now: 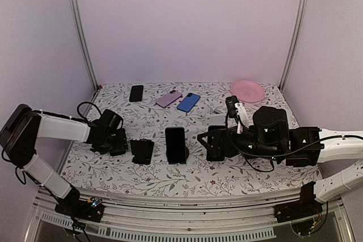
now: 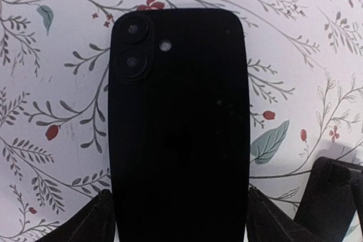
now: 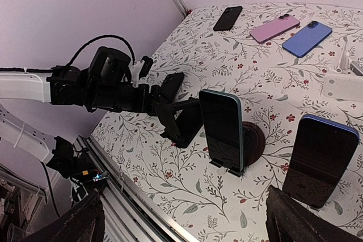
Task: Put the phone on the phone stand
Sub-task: Move the phone to the center of the board, then pick up the phone from the center of the board.
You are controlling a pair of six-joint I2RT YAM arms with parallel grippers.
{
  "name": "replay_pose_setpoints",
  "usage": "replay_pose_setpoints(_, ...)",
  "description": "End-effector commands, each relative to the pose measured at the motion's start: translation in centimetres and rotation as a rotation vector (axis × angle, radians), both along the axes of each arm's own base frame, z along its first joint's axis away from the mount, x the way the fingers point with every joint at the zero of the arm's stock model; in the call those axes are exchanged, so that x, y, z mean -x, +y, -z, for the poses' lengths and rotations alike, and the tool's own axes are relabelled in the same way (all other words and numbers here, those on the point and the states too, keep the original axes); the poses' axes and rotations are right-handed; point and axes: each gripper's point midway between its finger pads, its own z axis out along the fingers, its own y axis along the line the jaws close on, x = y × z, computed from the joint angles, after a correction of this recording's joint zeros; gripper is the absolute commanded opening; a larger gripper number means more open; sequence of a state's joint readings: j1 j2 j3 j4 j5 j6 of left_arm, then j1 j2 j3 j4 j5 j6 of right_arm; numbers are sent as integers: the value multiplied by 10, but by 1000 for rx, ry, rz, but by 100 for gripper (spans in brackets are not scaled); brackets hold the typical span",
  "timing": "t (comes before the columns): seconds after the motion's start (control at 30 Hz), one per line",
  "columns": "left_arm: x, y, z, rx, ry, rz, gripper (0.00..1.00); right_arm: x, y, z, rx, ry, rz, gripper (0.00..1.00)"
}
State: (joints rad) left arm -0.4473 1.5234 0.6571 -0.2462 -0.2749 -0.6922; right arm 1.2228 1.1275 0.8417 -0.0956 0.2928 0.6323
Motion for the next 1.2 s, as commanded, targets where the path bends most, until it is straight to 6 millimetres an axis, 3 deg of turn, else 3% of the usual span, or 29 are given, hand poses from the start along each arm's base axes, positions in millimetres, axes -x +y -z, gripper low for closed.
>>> replay_pose_setpoints(0.0, 11, 10, 13, 13, 28, -99, 83, 4, 6, -8, -27, -6, -19, 99)
replay_pose_setpoints(0.17, 8, 13, 20, -33, 47, -106, 93, 3, 4, -11, -28, -14, -12, 99)
replay_pose_setpoints(0.47, 0, 7, 26, -66, 92, -61, 87, 4, 4, -11, -32, -15, -15, 99)
replay_pose_setpoints(0.73, -3, 1, 28, -88, 121, -28, 89, 5, -1, -13, -43, -18, -7, 99)
replay_pose_setpoints(0.87, -4, 1, 29, -94, 130, -31, 85, 5, -1, -15, -45, -20, -9, 99)
replay_pose_setpoints(1.07, -3, 4, 29, -104, 130, -31, 70, 6, -3, -15, -47, -19, -10, 99)
replay_pose_setpoints(1.17, -2, 4, 28, -96, 115, -29, 68, 6, -1, -16, -49, -21, -15, 99)
